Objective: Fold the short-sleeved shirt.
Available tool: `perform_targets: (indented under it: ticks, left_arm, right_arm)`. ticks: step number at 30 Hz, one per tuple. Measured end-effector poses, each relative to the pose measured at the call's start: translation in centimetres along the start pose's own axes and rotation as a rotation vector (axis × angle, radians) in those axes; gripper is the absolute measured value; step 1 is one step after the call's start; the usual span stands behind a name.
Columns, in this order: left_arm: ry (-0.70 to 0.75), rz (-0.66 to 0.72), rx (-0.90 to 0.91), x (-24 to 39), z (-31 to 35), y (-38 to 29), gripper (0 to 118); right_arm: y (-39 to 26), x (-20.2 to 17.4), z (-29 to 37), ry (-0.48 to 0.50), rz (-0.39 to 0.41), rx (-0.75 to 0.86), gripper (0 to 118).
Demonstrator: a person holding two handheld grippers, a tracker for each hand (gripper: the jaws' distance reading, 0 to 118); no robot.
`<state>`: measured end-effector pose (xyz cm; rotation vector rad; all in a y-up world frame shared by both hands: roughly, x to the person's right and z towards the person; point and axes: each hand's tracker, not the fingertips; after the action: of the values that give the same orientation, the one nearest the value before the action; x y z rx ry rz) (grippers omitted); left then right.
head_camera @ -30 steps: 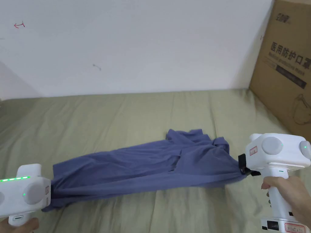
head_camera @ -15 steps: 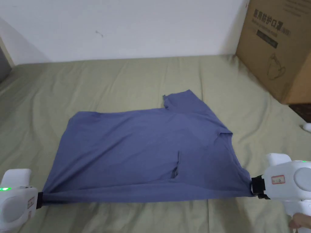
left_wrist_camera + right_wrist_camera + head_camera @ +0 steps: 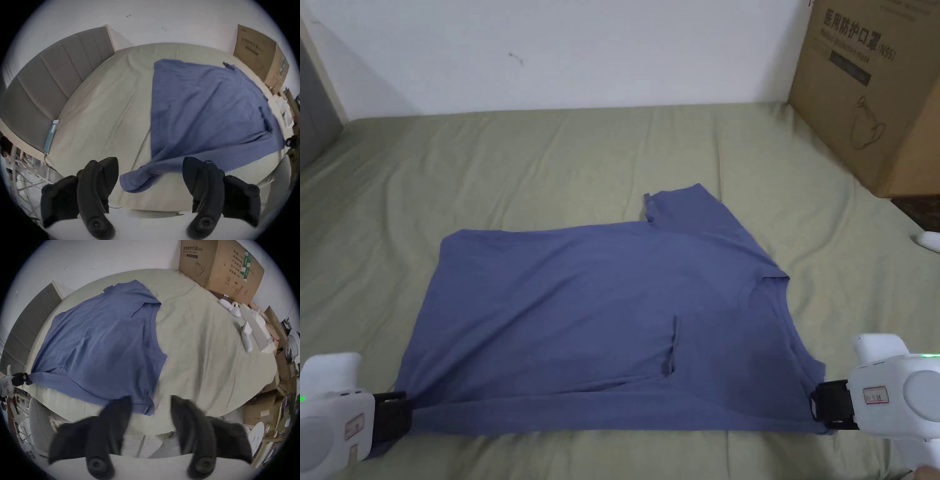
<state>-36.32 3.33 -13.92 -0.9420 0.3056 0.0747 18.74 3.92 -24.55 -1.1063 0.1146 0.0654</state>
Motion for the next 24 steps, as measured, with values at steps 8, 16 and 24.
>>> perform_targets:
  ticks: [8, 16, 24]
  left_arm:
    - [-0.057, 0.027, 0.074, 1.2, 4.9, -2.0, 0]
    - [-0.050, 0.090, 0.036, -0.3, 3.5, -6.3, 1]
    - [-0.032, 0.165, 0.040, -2.2, 0.0, -3.0, 84]
  right_arm:
    - [0.5, -2.3, 2.9, 0.114, 0.002, 0.152, 3]
    - [-2.8, -6.2, 0.1, 0.126, 0.076, 0.091, 3]
    - [-2.9, -5.9, -0.3, 0.120, 0.063, 0.068, 3]
